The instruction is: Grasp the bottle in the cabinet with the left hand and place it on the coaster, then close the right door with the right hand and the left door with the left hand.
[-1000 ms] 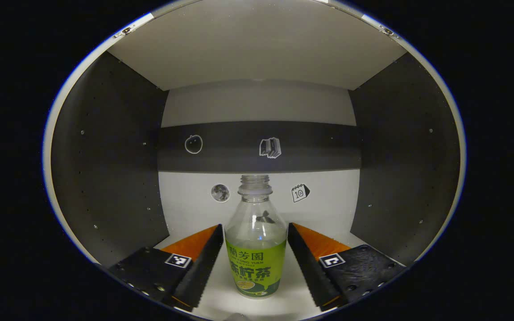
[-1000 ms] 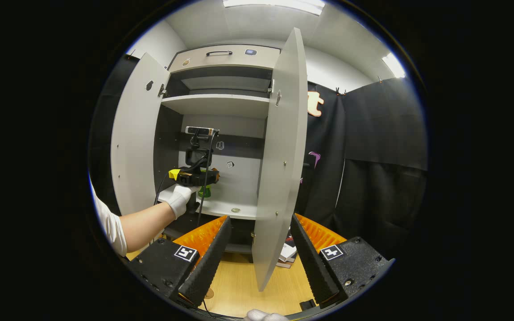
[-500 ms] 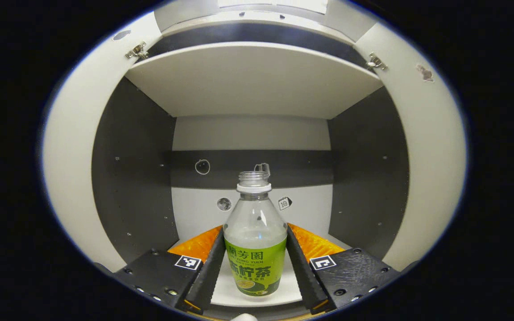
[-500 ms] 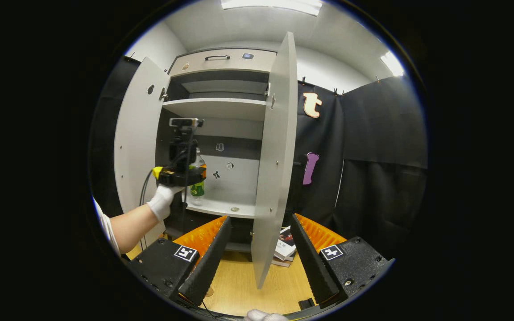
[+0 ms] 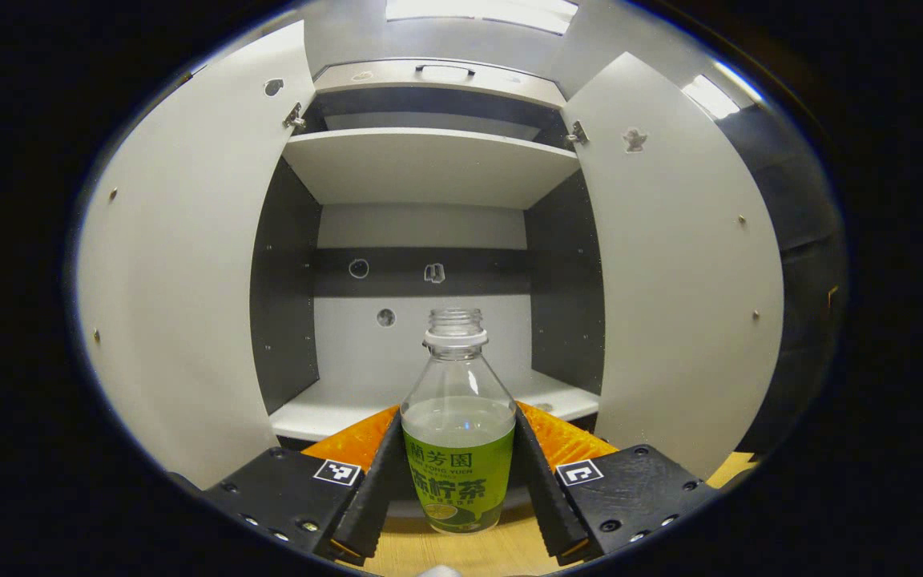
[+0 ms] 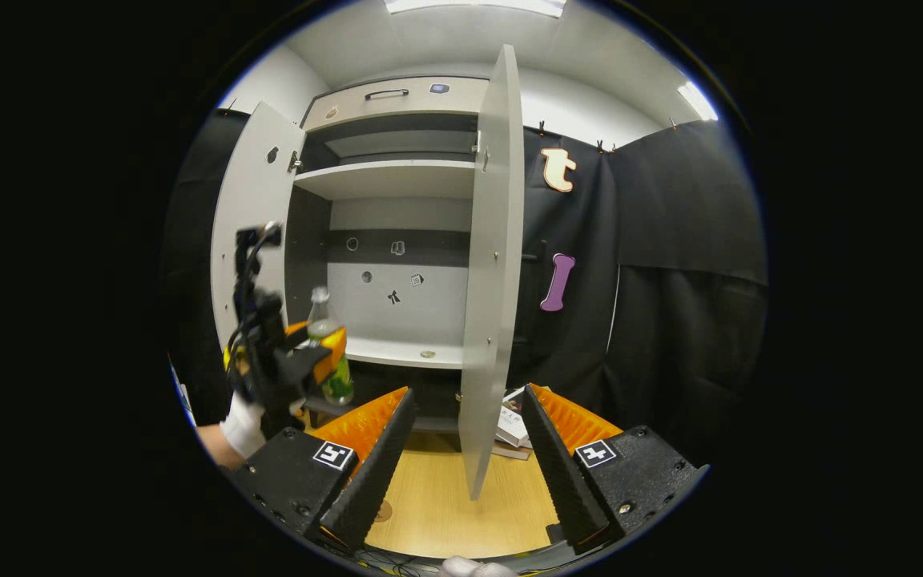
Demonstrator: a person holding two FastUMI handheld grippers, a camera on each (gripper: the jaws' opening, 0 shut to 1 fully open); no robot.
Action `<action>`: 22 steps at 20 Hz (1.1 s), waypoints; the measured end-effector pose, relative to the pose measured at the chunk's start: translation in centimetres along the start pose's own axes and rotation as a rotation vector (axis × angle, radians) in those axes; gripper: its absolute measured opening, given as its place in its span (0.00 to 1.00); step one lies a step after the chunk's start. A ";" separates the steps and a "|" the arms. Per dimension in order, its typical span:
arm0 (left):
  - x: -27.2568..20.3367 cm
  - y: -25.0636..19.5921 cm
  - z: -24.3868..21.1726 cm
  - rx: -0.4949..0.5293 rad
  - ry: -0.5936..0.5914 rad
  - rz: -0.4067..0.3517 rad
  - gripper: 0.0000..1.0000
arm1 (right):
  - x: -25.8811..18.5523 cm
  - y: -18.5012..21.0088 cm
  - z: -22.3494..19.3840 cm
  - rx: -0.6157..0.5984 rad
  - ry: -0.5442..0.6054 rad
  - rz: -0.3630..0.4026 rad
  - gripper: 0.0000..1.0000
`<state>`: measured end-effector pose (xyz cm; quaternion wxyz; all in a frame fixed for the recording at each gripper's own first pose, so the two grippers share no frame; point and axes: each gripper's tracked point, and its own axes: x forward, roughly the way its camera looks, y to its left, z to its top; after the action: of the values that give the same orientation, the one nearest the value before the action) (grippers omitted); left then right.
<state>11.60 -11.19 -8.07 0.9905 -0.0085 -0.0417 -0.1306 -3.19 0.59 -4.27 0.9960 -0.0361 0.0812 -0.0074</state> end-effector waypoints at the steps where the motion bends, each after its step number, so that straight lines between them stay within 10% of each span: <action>1: -0.8 -0.9 -1.8 0.006 0.022 -0.026 0.73 | 0.0 -0.2 -0.4 -0.004 0.012 -0.004 0.83; 9: -5.9 -4.7 -14.4 -0.049 0.112 -0.145 0.73 | -0.5 -0.7 -2.1 -0.022 0.086 -0.025 0.83; 22: -8.4 -7.0 -22.6 -0.086 0.118 -0.206 0.74 | -0.4 0.4 -4.1 -0.115 0.141 -0.007 0.83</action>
<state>3.51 -16.42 -31.22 0.9714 -0.0388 0.0218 -0.2334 -4.28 0.69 -8.23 0.9841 -0.0928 0.1512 -0.0089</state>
